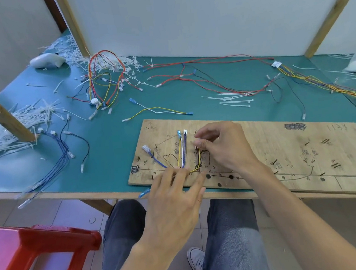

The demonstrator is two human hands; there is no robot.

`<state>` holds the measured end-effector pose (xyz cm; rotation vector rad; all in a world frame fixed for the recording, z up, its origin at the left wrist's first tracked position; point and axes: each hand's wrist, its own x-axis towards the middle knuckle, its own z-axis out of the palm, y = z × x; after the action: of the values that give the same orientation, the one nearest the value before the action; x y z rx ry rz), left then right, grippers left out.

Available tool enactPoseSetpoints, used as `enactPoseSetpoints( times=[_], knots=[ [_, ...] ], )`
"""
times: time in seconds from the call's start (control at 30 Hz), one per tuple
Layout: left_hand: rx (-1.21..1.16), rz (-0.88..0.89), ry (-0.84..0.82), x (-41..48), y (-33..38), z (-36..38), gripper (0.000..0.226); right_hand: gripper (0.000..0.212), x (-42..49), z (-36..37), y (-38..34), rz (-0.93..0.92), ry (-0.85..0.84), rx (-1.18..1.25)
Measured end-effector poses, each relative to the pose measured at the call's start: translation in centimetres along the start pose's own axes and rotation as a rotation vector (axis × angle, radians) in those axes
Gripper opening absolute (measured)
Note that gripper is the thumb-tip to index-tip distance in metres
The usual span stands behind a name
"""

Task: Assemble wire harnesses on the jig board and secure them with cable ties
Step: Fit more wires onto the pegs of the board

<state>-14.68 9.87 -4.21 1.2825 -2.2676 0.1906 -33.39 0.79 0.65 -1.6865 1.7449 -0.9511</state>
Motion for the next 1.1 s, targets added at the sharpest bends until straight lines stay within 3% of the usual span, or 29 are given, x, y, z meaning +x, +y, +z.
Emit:
enactPoseSetpoints(
  times=[0.2,0.53,0.77,0.9,1.03,1.1],
  knots=[
    [-0.031,-0.002,-0.027,0.0,-0.6,-0.2,0.033,0.011,1.5,-0.1,-0.8,0.049,-0.061,-0.138],
    [-0.106,-0.037,-0.046,-0.1,-0.7,-0.3,0.038,0.014,1.6,0.2,-1.2,0.134,0.03,-0.273],
    [-0.079,-0.049,-0.047,-0.2,-0.4,-0.3,0.037,0.009,0.8,0.7,-0.6,0.141,0.073,-0.22],
    [-0.046,-0.048,-0.07,0.0,-0.2,-0.5,0.032,0.016,-0.5,0.9,-0.2,0.047,0.07,-0.256],
    [-0.043,-0.045,-0.082,0.0,-0.2,-0.9,0.032,0.044,-3.1,1.5,0.0,-0.114,0.058,-0.619],
    [-0.052,-0.055,-0.095,0.1,-0.1,-1.0,0.034,0.044,-4.6,1.7,-0.1,-0.211,0.112,-0.655]
  ],
)
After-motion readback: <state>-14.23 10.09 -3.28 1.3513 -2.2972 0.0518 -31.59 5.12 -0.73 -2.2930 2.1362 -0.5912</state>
